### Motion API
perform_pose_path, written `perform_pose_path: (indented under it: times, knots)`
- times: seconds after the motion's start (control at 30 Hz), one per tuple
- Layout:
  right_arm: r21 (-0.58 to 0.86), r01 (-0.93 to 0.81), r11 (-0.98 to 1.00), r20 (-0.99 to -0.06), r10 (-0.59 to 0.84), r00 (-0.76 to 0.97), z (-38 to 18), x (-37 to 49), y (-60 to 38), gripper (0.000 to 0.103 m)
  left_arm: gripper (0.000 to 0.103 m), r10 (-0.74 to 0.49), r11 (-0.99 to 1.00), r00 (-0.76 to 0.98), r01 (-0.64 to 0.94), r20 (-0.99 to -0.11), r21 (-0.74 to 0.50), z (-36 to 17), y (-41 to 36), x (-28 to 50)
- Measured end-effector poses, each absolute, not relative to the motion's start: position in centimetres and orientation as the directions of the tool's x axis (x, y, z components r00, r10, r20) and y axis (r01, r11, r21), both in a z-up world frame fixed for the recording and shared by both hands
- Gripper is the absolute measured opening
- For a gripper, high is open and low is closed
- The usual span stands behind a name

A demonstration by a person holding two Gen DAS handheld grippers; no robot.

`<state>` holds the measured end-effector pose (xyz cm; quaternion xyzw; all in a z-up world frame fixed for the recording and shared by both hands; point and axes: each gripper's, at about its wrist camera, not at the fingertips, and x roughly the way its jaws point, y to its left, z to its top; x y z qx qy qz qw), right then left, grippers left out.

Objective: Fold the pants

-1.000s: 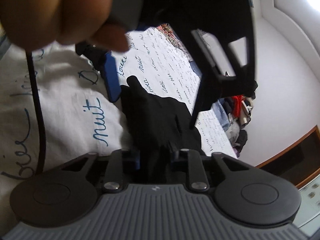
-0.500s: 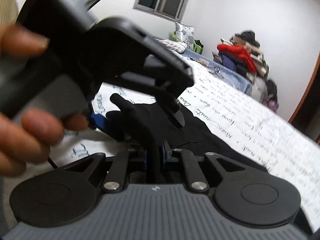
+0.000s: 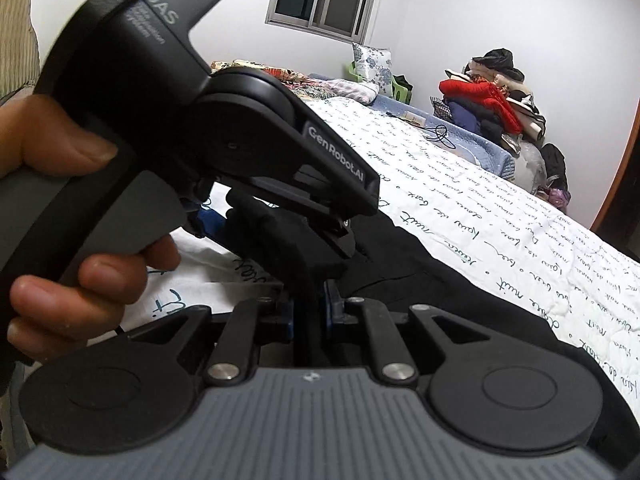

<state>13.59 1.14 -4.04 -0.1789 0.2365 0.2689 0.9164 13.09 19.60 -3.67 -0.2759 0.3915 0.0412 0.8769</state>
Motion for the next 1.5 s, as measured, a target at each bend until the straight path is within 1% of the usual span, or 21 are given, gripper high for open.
perform_pose_path:
  times: [0.23,0.63,0.77,0.83,0.87,0.9,1.0,1.07,1.13,1.17,1.2,1.27,1.3,1.4,1.43,1.5]
  knots:
    - [-0.207,-0.581,0.787,-0.535,0.406,0.741,-4.2,13.6,1.4,0.012,0.076,-0.069,0.900,0.690,-0.269,-0.721,-0.343,-3.4,18.2,13.3]
    - [-0.227,-0.590,0.775,-0.548,0.399,0.735,-4.4,13.3,1.7,0.014,0.077,-0.031,0.924,0.681,-0.260,-0.731,-0.281,-3.6,17.8,13.6]
    - [-0.235,-0.598,0.766,-0.553,0.401,0.730,-4.5,13.2,1.7,0.022,0.077,-0.015,0.931,0.680,-0.258,-0.733,-0.259,-3.7,17.6,13.6]
    - [-0.241,-0.606,0.758,-0.557,0.403,0.726,-4.4,13.0,1.6,0.029,0.077,-0.005,0.935,0.682,-0.256,-0.732,-0.245,-3.7,17.4,13.7]
    - [-0.248,-0.611,0.752,-0.557,0.405,0.725,-4.3,12.7,1.5,0.036,0.077,0.002,0.938,0.684,-0.254,-0.730,-0.235,-3.7,17.3,13.7]
    - [-0.255,-0.616,0.745,-0.556,0.408,0.724,-4.2,12.5,1.3,0.039,0.077,0.014,0.942,0.687,-0.253,-0.727,-0.221,-3.6,17.2,13.6]
    - [-0.239,-0.649,0.722,-0.574,0.435,0.694,-3.3,11.6,-0.4,0.038,0.077,0.088,0.950,0.704,-0.273,-0.705,-0.154,-3.0,17.2,13.3]
    - [-0.197,-0.643,0.740,-0.570,0.448,0.689,-2.2,11.4,-2.7,0.038,0.077,0.174,0.943,0.722,-0.318,-0.669,-0.098,-2.3,17.5,12.7]
    - [-0.162,-0.608,0.777,-0.554,0.438,0.708,-1.0,11.8,-5.8,0.041,0.077,0.254,0.927,0.728,-0.371,-0.637,-0.055,-1.6,17.9,12.3]
    - [-0.140,-0.579,0.803,-0.547,0.425,0.721,-0.6,12.3,-7.6,0.044,0.077,0.267,0.922,0.732,-0.383,-0.627,-0.055,-1.2,18.1,12.2]
    - [-0.136,-0.542,0.829,-0.546,0.394,0.739,-0.2,13.0,-9.2,0.047,0.077,0.261,0.922,0.740,-0.381,-0.620,-0.066,-0.8,18.1,12.1]
    - [-0.171,-0.439,0.882,-0.537,0.290,0.792,0.0,14.7,-12.4,0.047,0.077,0.226,0.931,0.759,-0.352,-0.611,-0.094,0.1,17.7,11.9]
    - [-0.167,-0.396,0.903,-0.538,0.253,0.804,0.1,15.6,-14.1,0.047,0.077,0.211,0.938,0.767,-0.334,-0.606,-0.096,0.4,17.2,12.0]
    - [-0.066,-0.314,0.947,-0.573,0.222,0.789,-0.2,19.1,-18.9,0.047,0.078,0.155,0.966,0.791,-0.248,-0.593,-0.078,0.9,14.8,12.3]
    - [-0.036,-0.290,0.956,-0.593,0.213,0.777,-0.5,20.3,-20.2,0.047,0.080,0.131,0.975,0.795,-0.211,-0.592,-0.069,0.8,13.8,12.7]
    - [0.001,-0.265,0.964,-0.620,0.209,0.757,-1.0,22.4,-22.0,0.047,0.081,0.090,0.989,0.798,-0.142,-0.595,-0.040,0.5,11.8,13.2]
